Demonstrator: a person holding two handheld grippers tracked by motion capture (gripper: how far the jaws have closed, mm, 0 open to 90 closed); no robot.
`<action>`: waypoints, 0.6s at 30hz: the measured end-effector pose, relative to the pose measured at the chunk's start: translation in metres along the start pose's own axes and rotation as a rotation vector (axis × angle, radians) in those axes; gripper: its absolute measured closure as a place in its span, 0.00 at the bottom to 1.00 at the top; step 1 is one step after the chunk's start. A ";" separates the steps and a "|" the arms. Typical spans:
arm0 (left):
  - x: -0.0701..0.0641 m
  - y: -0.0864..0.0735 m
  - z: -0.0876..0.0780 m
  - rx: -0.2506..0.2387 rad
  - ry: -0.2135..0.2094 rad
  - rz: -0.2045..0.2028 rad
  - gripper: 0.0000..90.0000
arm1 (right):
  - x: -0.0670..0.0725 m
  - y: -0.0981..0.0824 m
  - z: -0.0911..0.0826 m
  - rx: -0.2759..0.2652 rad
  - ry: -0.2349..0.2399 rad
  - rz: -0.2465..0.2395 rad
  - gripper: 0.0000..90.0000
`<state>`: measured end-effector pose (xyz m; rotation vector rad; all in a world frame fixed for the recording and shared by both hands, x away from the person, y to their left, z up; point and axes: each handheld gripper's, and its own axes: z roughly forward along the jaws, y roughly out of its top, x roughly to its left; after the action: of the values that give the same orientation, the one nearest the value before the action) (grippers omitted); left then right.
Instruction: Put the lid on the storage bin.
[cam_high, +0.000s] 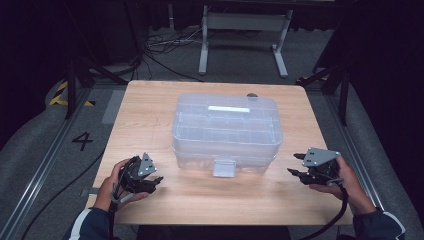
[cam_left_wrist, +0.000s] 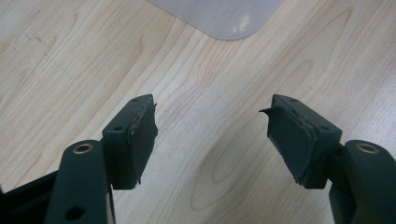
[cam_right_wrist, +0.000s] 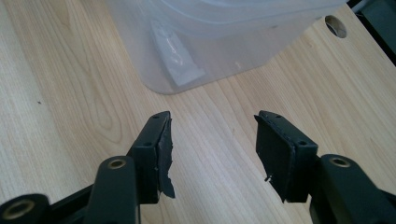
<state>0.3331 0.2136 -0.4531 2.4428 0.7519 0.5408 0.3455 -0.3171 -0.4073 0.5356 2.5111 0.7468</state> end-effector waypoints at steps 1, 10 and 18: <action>0.000 -0.001 -0.001 -0.004 0.001 -0.007 0.36 | 0.000 -0.002 -0.001 -0.004 -0.006 0.004 0.51; -0.001 -0.017 -0.006 -0.007 0.005 -0.041 0.34 | -0.001 -0.026 -0.005 0.016 -0.032 0.045 0.48; 0.003 -0.030 -0.011 -0.027 -0.008 -0.076 0.32 | -0.004 -0.056 -0.003 0.018 -0.038 0.129 0.45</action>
<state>0.3178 0.2405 -0.4617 2.3794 0.8257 0.5079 0.3343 -0.3639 -0.4373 0.7171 2.4686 0.7548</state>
